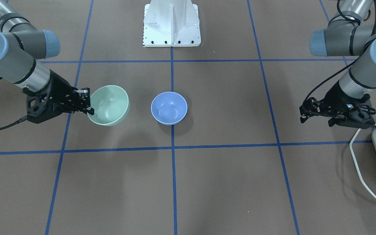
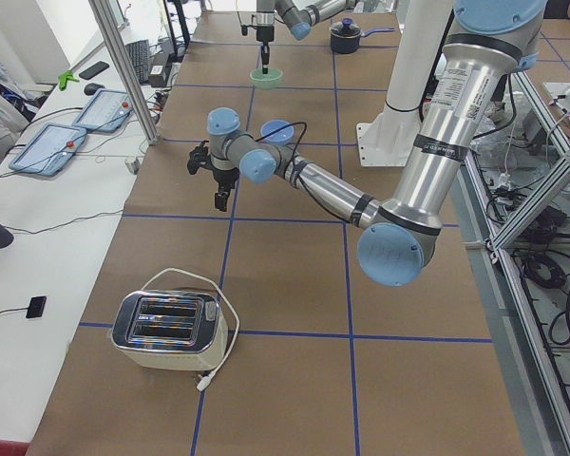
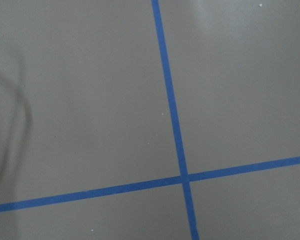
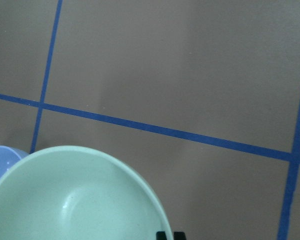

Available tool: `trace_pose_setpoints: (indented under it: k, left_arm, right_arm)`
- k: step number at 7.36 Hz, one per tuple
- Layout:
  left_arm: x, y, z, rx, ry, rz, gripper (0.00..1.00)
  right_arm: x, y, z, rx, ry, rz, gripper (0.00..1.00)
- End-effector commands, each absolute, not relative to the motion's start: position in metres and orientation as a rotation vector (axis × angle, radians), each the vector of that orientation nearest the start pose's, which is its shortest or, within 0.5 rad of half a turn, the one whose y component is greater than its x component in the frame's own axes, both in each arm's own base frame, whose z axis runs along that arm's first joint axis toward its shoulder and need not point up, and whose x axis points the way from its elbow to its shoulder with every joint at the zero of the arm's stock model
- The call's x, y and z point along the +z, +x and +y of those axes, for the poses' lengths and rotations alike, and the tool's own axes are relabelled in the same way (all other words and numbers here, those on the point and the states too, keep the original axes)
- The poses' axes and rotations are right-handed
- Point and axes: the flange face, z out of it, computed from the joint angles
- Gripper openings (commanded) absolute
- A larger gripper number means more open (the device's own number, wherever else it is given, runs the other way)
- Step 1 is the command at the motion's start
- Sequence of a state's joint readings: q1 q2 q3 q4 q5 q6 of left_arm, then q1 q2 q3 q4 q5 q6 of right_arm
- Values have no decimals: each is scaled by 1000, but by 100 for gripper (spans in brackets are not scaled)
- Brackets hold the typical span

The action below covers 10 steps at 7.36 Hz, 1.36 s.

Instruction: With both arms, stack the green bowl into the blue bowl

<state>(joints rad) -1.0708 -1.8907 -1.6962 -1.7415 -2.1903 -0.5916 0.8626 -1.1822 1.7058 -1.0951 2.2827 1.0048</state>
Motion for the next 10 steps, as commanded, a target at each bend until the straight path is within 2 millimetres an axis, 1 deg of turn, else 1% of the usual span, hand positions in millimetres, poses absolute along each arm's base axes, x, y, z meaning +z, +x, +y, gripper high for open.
trace_pose_setpoints:
  k: [1,2,3,5,6,8,10]
  left_arm:
    - [415,222,-578,120,201,808,97]
    - [420,222,-578,117,193,804,97]
    - [421,222,-578,117,193,804,97]
    - [424,223,-579,116,189,802,97]
    - [424,225,-578,118,188,802,97]
    - [424,224,-578,117,187,802,97]
    - [424,224,-578,117,187,802,97]
  right_arm:
    - [276,-411,-495,-58,125,-1105,15]
    - [256,-426,-494,-55,130,-1080,15]
    - [245,-438,-489,-64,131,-1074,15]
    - [240,-464,-475,-77,160,-1053,16]
    - [241,-473,-470,-80,165,-1041,16]
    - [232,-491,-462,-86,168,-1016,16]
    - [226,-496,-461,-90,170,-1017,16]
